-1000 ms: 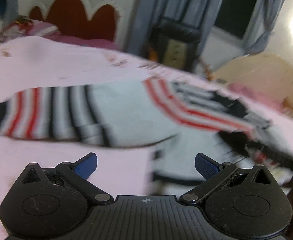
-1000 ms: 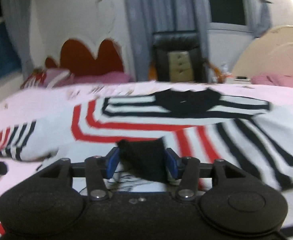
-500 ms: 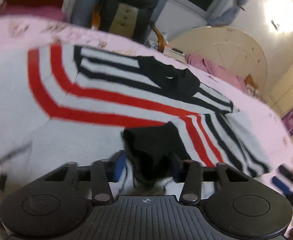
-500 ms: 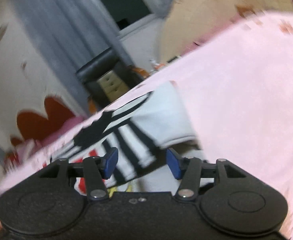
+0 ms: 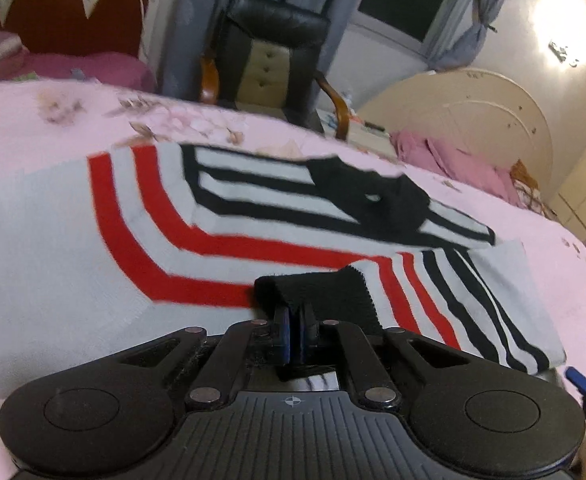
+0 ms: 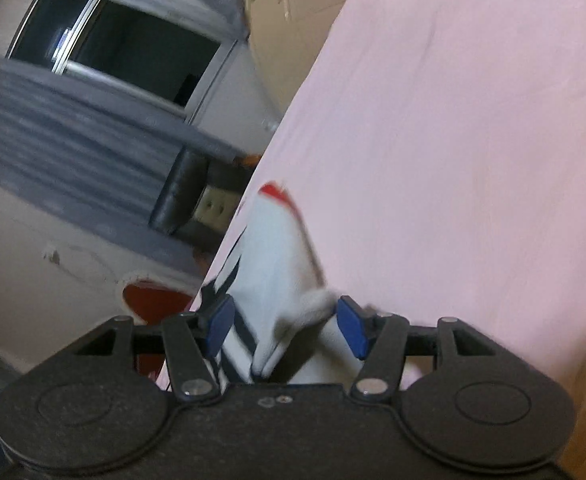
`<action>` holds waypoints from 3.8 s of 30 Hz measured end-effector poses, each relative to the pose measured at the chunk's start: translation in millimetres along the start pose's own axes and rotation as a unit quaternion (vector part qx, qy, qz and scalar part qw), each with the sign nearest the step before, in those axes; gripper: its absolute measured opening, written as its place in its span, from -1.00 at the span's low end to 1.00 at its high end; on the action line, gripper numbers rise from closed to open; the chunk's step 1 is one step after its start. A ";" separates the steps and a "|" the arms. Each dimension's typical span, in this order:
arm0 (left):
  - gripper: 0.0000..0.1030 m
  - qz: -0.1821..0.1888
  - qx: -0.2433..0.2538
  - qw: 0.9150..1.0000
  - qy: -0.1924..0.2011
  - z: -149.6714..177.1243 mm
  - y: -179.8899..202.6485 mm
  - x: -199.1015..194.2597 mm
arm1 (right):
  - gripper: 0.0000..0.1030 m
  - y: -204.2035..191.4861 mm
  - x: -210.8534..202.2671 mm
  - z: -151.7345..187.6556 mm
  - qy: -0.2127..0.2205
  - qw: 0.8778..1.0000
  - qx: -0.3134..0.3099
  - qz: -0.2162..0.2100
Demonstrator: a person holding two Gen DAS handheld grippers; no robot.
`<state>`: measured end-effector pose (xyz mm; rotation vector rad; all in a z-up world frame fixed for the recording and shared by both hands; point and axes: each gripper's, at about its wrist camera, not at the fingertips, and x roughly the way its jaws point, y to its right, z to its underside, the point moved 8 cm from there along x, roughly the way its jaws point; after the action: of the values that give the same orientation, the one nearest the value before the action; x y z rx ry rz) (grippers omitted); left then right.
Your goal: Fold small clothes
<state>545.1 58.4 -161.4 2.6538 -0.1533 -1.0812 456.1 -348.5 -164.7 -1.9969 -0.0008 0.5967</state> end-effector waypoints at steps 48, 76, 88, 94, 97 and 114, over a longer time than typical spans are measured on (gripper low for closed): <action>-0.21 -0.079 0.057 0.995 0.030 -0.4 -5.2 20.4 | -0.86 -52.9 155.7 -43.3 -0.047 0.899 -0.403 0.162; 0.20 -0.163 -0.346 0.908 0.172 85.9 -301.7 -192.1 | -0.30 -71.8 37.6 71.1 -0.068 0.920 -0.371 0.109; -0.92 -0.132 -0.400 0.890 0.171 62.3 -360.8 -157.2 | -0.30 -122.7 40.8 109.6 -0.074 0.923 -0.367 0.091; -0.92 -0.049 -0.231 0.951 0.201 -9.1 -249.1 -147.9 | -0.30 -126.5 28.6 94.1 -0.054 0.923 -0.370 0.092; -0.92 0.001 -0.142 0.972 0.185 -38.9 -160.5 -118.3 | -0.27 -117.2 25.0 86.0 -0.051 0.927 -0.358 0.098; -0.42 0.051 0.097 0.994 -0.005 27.3 147.6 38.7 | -0.01 -51.7 -21.2 9.5 -0.021 0.956 -0.275 0.098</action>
<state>554.4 -96.3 -163.6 2.7745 -0.4108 -1.0968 446.4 -320.6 -116.4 -2.5424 0.0054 0.8346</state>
